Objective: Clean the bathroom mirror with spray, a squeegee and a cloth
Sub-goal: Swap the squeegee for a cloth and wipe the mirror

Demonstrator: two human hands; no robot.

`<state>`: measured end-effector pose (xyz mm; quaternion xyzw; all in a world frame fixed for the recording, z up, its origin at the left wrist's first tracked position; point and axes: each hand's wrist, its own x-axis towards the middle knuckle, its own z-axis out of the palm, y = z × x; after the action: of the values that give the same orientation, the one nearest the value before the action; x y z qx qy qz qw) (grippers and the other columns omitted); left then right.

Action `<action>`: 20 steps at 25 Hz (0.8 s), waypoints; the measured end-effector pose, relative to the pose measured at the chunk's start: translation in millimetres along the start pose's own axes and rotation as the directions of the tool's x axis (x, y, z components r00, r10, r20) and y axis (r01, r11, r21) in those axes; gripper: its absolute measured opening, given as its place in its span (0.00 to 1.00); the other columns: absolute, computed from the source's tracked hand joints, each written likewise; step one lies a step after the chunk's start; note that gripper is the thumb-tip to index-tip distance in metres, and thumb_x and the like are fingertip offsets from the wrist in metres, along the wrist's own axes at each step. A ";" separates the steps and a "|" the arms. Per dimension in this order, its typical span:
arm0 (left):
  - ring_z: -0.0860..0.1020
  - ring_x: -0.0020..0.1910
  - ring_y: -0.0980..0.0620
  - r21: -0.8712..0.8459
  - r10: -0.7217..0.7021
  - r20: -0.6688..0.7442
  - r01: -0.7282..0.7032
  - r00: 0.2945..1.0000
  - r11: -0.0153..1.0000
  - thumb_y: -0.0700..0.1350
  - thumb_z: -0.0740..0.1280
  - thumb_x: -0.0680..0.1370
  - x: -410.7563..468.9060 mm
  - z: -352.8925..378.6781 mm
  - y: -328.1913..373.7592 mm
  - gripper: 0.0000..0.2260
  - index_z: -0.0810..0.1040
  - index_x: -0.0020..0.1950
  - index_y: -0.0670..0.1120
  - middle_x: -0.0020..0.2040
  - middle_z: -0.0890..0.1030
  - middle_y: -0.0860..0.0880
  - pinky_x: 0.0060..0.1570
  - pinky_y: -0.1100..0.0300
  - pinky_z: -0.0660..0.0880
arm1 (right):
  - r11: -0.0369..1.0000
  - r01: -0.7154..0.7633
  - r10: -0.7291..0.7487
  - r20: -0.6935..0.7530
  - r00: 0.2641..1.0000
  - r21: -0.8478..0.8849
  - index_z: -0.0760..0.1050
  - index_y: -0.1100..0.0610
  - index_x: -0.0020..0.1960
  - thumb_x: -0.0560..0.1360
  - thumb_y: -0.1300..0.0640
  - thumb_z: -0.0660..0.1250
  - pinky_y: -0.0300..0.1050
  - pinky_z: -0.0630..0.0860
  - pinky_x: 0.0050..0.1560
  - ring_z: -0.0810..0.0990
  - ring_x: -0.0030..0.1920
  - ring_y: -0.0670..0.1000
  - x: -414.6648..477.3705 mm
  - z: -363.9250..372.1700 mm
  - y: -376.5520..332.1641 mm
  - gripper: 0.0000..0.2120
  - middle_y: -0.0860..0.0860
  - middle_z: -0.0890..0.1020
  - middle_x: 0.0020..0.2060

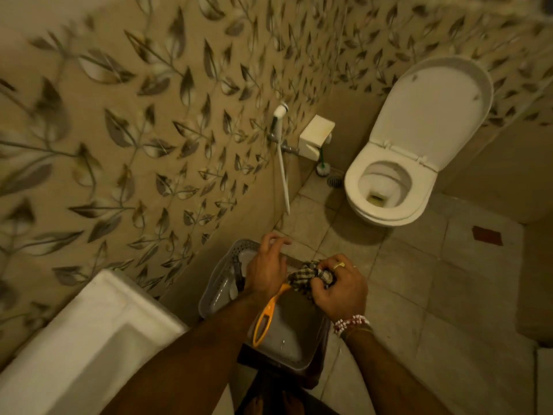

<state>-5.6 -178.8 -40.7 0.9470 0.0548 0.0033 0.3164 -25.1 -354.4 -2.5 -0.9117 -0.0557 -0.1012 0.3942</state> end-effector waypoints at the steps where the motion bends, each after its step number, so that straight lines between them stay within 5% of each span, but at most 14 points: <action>1: 0.80 0.58 0.46 0.004 0.038 -0.027 -0.038 0.999 0.999 0.39 0.67 0.79 8.4 -15.4 8.0 0.17 0.76 0.67 0.51 0.72 0.70 0.50 0.53 0.48 0.80 | 1.000 0.018 -0.017 -0.018 1.000 0.008 0.79 0.54 0.40 0.62 0.53 0.67 0.44 0.75 0.36 0.79 0.38 0.54 9.9 -5.4 -7.3 0.08 0.49 0.80 0.39; 4: 0.73 0.71 0.45 0.172 0.128 -0.147 -0.102 0.981 0.980 0.46 0.66 0.80 26.6 -82.9 32.7 0.19 0.74 0.72 0.50 0.77 0.68 0.47 0.68 0.45 0.74 | 0.995 0.092 -0.089 -0.083 0.993 0.036 0.79 0.54 0.41 0.63 0.54 0.68 0.41 0.72 0.37 0.79 0.39 0.54 45.3 -28.9 -44.5 0.08 0.49 0.79 0.40; 7: 0.60 0.81 0.43 0.424 0.233 -0.339 -0.073 0.911 0.903 0.61 0.60 0.80 32.6 -170.3 55.1 0.27 0.67 0.78 0.53 0.82 0.62 0.46 0.78 0.37 0.58 | 0.976 0.197 -0.182 -0.145 0.973 0.096 0.79 0.55 0.45 0.65 0.50 0.64 0.39 0.70 0.40 0.79 0.40 0.54 82.7 -50.0 -98.3 0.12 0.51 0.79 0.43; 10: 0.51 0.84 0.43 0.571 0.352 -0.451 -0.037 0.820 0.820 0.68 0.57 0.79 23.0 -256.8 77.1 0.35 0.60 0.83 0.55 0.85 0.53 0.46 0.79 0.33 0.47 | 0.932 0.311 -0.270 -0.217 0.938 0.185 0.77 0.55 0.48 0.67 0.51 0.64 0.41 0.73 0.41 0.79 0.42 0.54 112.4 -68.9 -162.5 0.13 0.52 0.79 0.46; 15: 0.44 0.85 0.43 0.691 0.440 -0.561 0.103 0.701 0.716 0.70 0.56 0.79 -18.5 -385.8 104.8 0.38 0.54 0.85 0.55 0.86 0.46 0.45 0.78 0.31 0.43 | 0.804 0.524 -0.435 -0.324 0.840 0.280 0.77 0.57 0.54 0.67 0.57 0.70 0.56 0.82 0.45 0.79 0.49 0.56 139.5 -97.5 -286.2 0.15 0.54 0.79 0.54; 20: 0.44 0.85 0.43 0.727 0.494 -0.638 0.250 0.591 0.640 0.70 0.53 0.80 -88.4 -497.0 123.4 0.37 0.53 0.85 0.55 0.86 0.45 0.44 0.78 0.30 0.45 | 0.669 0.694 -0.546 -0.457 0.702 0.266 0.77 0.58 0.54 0.67 0.59 0.75 0.48 0.81 0.45 0.80 0.48 0.55 125.9 -123.4 -408.6 0.17 0.54 0.78 0.55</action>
<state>-101.2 11.6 433.4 0.8812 0.1120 0.4264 -0.1706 6.0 -162.6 397.9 -0.6967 -0.3189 -0.3719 0.5240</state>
